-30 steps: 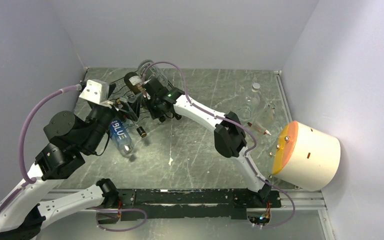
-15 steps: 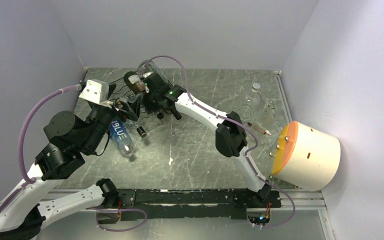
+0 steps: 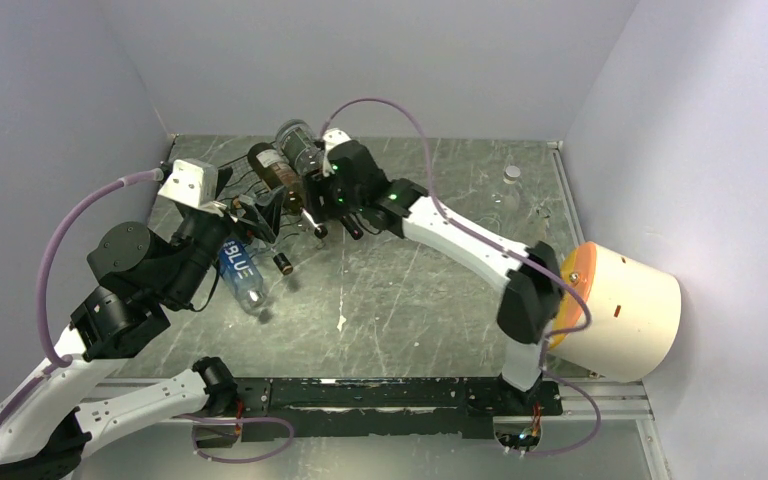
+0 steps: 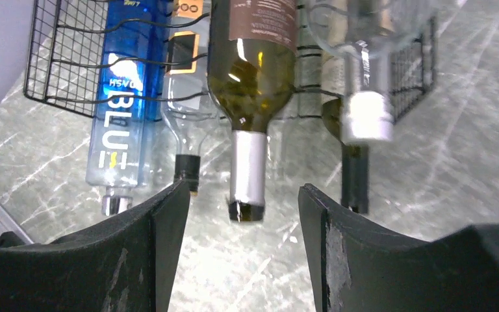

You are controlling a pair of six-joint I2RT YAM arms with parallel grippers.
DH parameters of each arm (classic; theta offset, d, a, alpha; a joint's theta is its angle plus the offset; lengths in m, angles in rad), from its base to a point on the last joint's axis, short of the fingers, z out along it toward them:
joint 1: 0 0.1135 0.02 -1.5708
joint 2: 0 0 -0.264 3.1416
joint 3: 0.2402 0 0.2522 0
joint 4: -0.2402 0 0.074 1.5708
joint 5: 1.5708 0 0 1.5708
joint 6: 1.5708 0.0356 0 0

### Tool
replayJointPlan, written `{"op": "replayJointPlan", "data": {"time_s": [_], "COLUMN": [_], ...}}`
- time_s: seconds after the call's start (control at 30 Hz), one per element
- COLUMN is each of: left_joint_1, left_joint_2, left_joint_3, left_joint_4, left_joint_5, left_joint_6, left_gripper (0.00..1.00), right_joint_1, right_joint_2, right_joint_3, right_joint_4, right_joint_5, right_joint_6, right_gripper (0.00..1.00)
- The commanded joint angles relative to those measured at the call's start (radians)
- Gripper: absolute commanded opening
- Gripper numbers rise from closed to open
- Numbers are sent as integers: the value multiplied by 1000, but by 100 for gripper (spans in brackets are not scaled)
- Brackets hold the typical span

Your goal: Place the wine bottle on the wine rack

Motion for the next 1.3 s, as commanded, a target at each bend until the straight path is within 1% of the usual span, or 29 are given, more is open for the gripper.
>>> {"op": "replayJointPlan", "data": {"time_s": [0.0,0.1,0.23,0.33,0.5,0.53,0.6,0.77,0.9,1.1,1.27], "left_joint_1": [-4,-4,-3,-3,-4,-4,-4,-3,-3,-3,-4], "left_joint_2": [-3,-8,-26,-38,-30,-25,-13,5,13,24,38], "left_joint_3": [-5,-24,-77,-130,-200,-209,-220,-223,-222,-228,-213], "left_joint_4": [4,6,39,67,81,81,81,80,89,97,84], "left_joint_5": [23,25,21,19,42,53,71,82,95,109,117], "left_joint_6": [-5,-11,-20,-29,-100,-114,-133,-148,-146,-151,-147], "left_gripper": [98,98,98,98,98,98,98,98,98,98,98], "right_joint_1": [-11,-23,-67,-128,-241,-257,-284,-361,-449,-527,-607], "right_joint_2": [-192,-330,-498,-607,-715,-731,-763,-818,-818,-820,-827], "right_joint_3": [-193,-321,-433,-467,-489,-491,-492,-496,-486,-524,-564], "right_joint_4": [142,161,115,31,-103,-119,-147,-154,-184,-236,-243], "right_joint_5": [113,226,389,454,589,609,625,669,684,694,709], "right_joint_6": [29,30,45,68,76,60,23,-32,-11,42,69], "right_gripper": [66,66,66,66,66,67,71,78,79,79,78]}}
